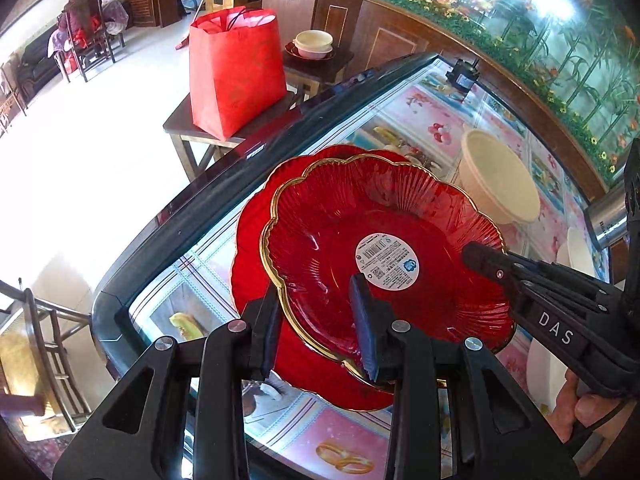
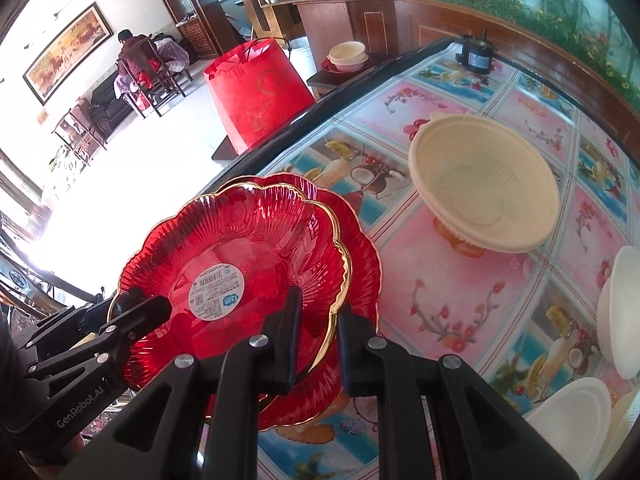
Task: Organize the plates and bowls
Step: 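Lower the red scalloped plate onto the wedding plate and open the left tool, then move the left tool back toward the large white bowl, then grasp the rim of the large white bowl with the left tool, then carry the white bowl over the stacked red plates with the left tool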
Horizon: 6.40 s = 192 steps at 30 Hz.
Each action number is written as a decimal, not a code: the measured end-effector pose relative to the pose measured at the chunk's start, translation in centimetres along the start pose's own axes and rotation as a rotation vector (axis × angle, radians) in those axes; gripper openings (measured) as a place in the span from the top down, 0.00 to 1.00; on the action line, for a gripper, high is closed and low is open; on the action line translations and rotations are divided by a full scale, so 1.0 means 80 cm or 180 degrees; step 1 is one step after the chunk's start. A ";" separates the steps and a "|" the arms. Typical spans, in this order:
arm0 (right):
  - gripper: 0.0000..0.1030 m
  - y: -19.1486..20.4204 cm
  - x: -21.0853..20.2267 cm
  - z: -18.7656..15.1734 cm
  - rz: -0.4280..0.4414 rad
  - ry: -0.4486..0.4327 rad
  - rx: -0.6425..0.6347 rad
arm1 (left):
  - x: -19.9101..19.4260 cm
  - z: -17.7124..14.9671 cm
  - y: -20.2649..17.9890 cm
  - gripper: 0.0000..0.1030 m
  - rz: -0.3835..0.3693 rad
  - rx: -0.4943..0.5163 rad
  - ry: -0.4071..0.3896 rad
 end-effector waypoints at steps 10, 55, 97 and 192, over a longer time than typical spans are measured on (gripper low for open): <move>0.86 0.008 0.016 -0.008 -0.0073 0.0087 0.0014 | 0.025 0.001 0.011 0.69 0.0017 0.0068 0.0122; 0.49 0.013 0.004 -0.020 -0.0133 -0.0011 -0.0115 | 0.003 0.000 0.009 0.47 0.0075 -0.0007 -0.0051; 0.19 -0.122 -0.121 -0.094 -0.0500 -0.0372 0.0649 | -0.018 -0.028 -0.120 0.34 -0.0230 0.0730 -0.0042; 0.88 -0.178 -0.122 -0.130 -0.0691 -0.0095 0.1032 | 0.025 -0.047 -0.227 0.69 -0.0772 0.1146 0.0583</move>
Point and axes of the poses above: each gripper's, at about its wrist camera, not at the fingertips, and x roughly the way its jaws point, y to its left, z to its top, the point moved 7 cm from there along x, roughly the way its jaws point, and after that the axes turned 4 degrees about -z, right-handed, at the moved point
